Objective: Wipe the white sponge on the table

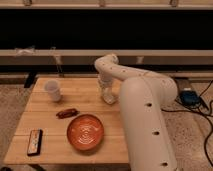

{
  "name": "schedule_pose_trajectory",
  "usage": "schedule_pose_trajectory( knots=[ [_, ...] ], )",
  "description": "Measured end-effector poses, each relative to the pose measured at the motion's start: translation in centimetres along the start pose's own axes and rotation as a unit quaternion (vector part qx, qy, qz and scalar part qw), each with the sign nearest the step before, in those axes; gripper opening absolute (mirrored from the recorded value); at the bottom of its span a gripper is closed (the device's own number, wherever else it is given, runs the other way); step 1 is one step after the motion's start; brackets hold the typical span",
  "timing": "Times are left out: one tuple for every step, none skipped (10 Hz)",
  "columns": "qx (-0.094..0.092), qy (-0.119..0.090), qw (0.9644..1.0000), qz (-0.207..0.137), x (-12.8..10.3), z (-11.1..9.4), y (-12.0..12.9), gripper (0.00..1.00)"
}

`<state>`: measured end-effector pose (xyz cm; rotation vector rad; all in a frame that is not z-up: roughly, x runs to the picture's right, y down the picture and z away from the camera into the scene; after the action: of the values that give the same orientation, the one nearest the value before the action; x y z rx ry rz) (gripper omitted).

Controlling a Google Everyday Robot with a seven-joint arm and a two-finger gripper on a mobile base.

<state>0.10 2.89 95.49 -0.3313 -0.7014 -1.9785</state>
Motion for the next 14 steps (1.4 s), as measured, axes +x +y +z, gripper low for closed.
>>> schedule_pose_trajectory(
  knots=[
    [0.001,0.0,1.0,-0.004,-0.7,-0.6,0.3,0.0],
    [0.004,0.0,1.0,-0.003,-1.2,-1.0,0.6,0.0],
    [0.004,-0.001,1.0,-0.001,-1.9,-1.3,1.2,0.0],
    [0.005,-0.005,1.0,0.005,-2.8,-1.4,2.1,0.0],
    [0.001,-0.007,0.9999,0.013,-3.5,-1.5,3.3,0.0],
    [-0.004,-0.008,0.9996,0.027,-4.1,-1.7,5.1,0.0],
    [-0.009,-0.009,0.9989,0.045,-4.2,-1.7,7.0,0.0],
    [-0.014,-0.008,0.9983,0.056,-4.1,-1.7,8.3,0.0],
    [-0.018,-0.006,0.9974,0.07,-3.8,-1.8,9.7,0.0],
    [-0.024,-0.004,0.9961,0.085,-3.5,-1.8,11.2,0.0],
    [-0.026,-0.004,0.9952,0.094,-3.3,-1.8,12.1,0.0],
    [-0.026,-0.001,0.995,0.096,-2.8,-1.5,12.2,0.0],
    [-0.025,0.001,0.9952,0.095,-2.0,-1.4,11.7,0.0],
    [-0.022,0.003,0.9955,0.092,-0.8,-1.0,11.0,0.0]
  ],
)
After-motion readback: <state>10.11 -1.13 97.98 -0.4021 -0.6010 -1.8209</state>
